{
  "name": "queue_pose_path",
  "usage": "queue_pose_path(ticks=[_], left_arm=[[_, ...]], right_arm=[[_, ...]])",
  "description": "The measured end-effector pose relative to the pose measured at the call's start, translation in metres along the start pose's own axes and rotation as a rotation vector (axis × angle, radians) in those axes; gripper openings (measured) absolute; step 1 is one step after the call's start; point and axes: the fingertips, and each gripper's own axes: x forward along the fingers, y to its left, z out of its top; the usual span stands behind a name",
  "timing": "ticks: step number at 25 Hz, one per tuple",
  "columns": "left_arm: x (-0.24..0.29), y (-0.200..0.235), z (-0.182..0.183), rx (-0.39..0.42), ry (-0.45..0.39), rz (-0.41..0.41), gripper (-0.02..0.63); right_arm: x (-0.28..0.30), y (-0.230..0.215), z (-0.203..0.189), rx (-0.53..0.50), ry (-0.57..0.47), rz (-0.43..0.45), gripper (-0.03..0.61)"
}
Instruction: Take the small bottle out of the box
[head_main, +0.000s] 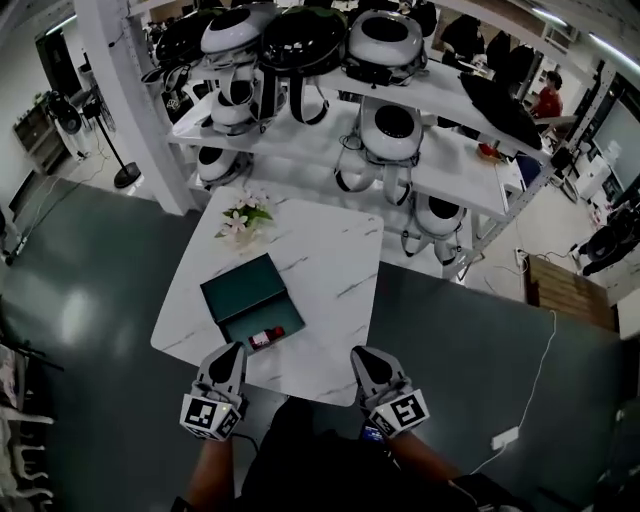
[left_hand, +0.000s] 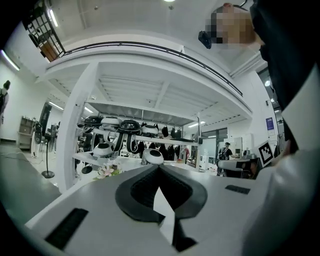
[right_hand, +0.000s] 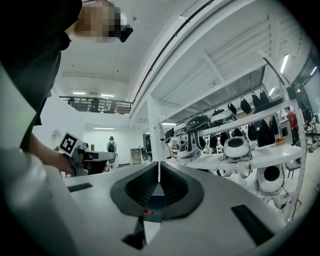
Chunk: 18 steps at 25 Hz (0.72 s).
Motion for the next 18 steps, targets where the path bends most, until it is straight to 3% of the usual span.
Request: queue_pose_path(ticks=[3, 6, 13, 16, 18], left_arm=[[0.023, 0.031, -0.008, 0.001, 0.031, -0.012, 0.014], [0.044, 0.058, -0.025, 0.043, 0.113, -0.046, 0.015], [0.092, 0.083, -0.08, 0.246, 0.447, -0.298, 0.016], [0.103, 0.079, -0.112, 0.29, 0.614, -0.421, 0.025], [0.107, 0.074, -0.138, 0.297, 0.728, -0.494, 0.116]], right_arm=[[0.03, -0.007, -0.005, -0.018, 0.041, -0.008, 0.037], [0.056, -0.018, -0.014, -0.027, 0.082, -0.036, 0.037], [0.087, -0.044, -0.032, -0.028, 0.131, -0.152, 0.037], [0.089, -0.051, -0.039, -0.013, 0.155, -0.2, 0.037], [0.089, -0.057, -0.046, 0.0, 0.17, -0.224, 0.037]])
